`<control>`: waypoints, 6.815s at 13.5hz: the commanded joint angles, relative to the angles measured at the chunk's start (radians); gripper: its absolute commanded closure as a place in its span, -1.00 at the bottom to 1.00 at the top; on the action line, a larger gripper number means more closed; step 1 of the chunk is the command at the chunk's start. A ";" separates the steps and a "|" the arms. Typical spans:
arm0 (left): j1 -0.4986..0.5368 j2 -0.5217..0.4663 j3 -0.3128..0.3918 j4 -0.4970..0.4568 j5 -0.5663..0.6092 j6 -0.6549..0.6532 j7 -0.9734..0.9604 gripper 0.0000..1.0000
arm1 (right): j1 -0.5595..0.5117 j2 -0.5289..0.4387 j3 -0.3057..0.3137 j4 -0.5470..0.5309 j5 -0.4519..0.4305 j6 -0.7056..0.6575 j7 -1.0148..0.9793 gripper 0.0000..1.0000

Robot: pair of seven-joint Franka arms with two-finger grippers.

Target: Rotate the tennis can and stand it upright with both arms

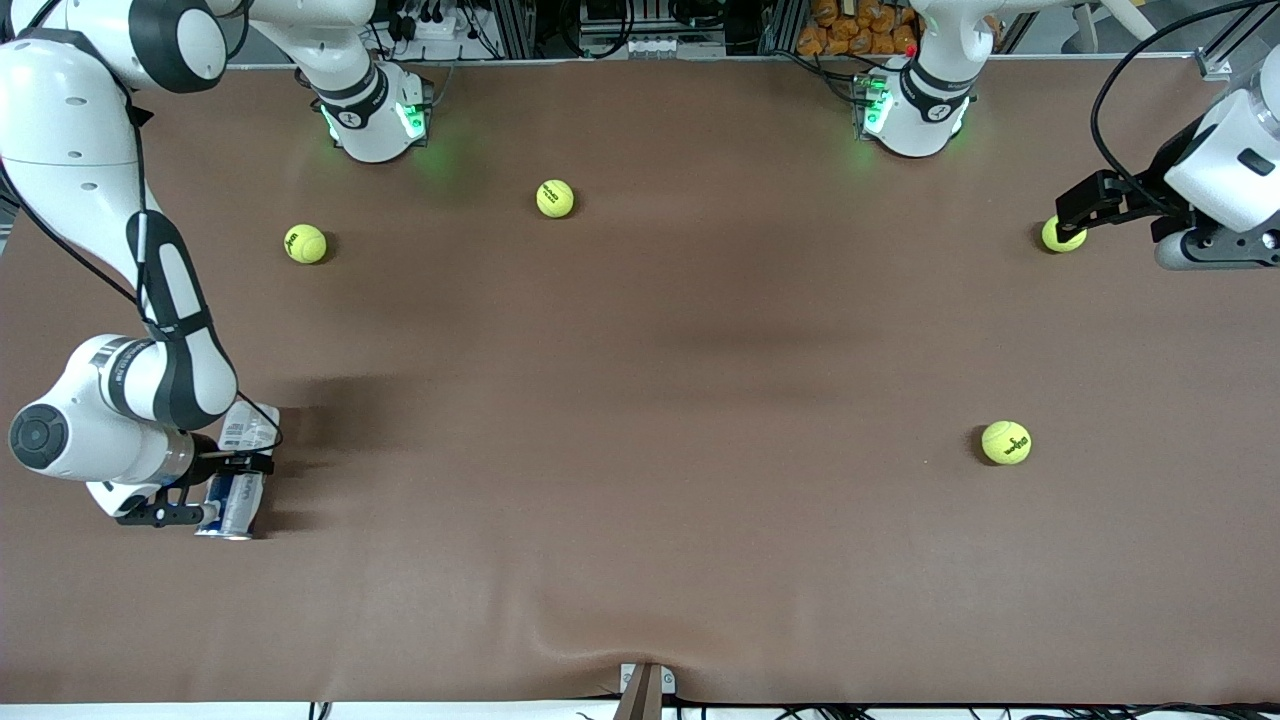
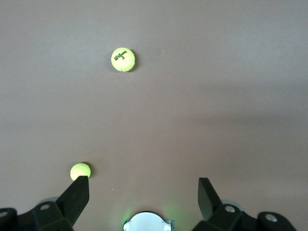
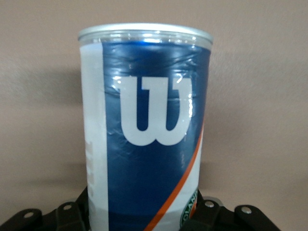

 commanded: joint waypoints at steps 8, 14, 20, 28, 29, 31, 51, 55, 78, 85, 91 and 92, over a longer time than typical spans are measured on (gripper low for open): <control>0.015 0.027 0.010 0.011 0.023 -0.004 0.012 -1.00 | 0.166 -0.062 0.013 0.183 -0.037 -0.180 -0.173 -0.59; 0.000 0.196 -0.006 0.011 0.020 0.010 0.005 -1.00 | 0.396 -0.094 0.131 0.185 -0.040 -0.170 -0.448 -0.57; 0.001 0.288 -0.004 0.011 0.001 0.016 0.006 -1.00 | 0.679 -0.049 0.130 0.177 -0.080 -0.095 -0.476 -0.64; 0.012 0.440 0.004 0.014 -0.191 0.053 0.014 -1.00 | 0.872 0.042 0.130 0.154 -0.243 0.027 -0.540 -0.63; 0.012 0.463 0.004 0.014 -0.228 0.053 0.015 -1.00 | 0.872 0.060 0.128 0.154 -0.248 0.054 -0.537 -0.63; 0.010 0.504 0.004 0.014 -0.348 0.059 0.014 -1.00 | 0.869 0.088 0.127 0.152 -0.248 0.102 -0.530 -0.63; -0.031 0.685 -0.002 -0.095 -0.943 0.393 -0.008 -1.00 | 0.857 0.087 0.153 0.162 -0.229 0.019 -0.436 -1.00; -0.043 0.698 -0.002 -0.133 -1.029 0.416 -0.008 -1.00 | 0.842 0.061 0.162 0.163 -0.136 -0.038 -0.436 -1.00; -0.203 0.759 -0.004 -0.432 -1.506 0.551 0.331 -0.68 | 0.202 -0.367 0.099 0.158 0.061 -0.549 -0.217 -1.00; -0.238 0.733 -0.006 -0.496 -1.513 0.577 0.558 -0.58 | 0.190 -0.535 -0.042 0.158 0.045 -0.800 -0.126 -1.00; -0.244 0.722 -0.058 -0.516 -1.545 0.579 0.548 -0.46 | 0.191 -0.613 -0.094 0.157 0.044 -0.901 -0.057 -1.00; -0.246 0.722 -0.058 -0.513 -1.548 0.579 0.548 -0.32 | 0.188 -0.622 -0.093 0.157 0.041 -0.915 -0.024 -1.00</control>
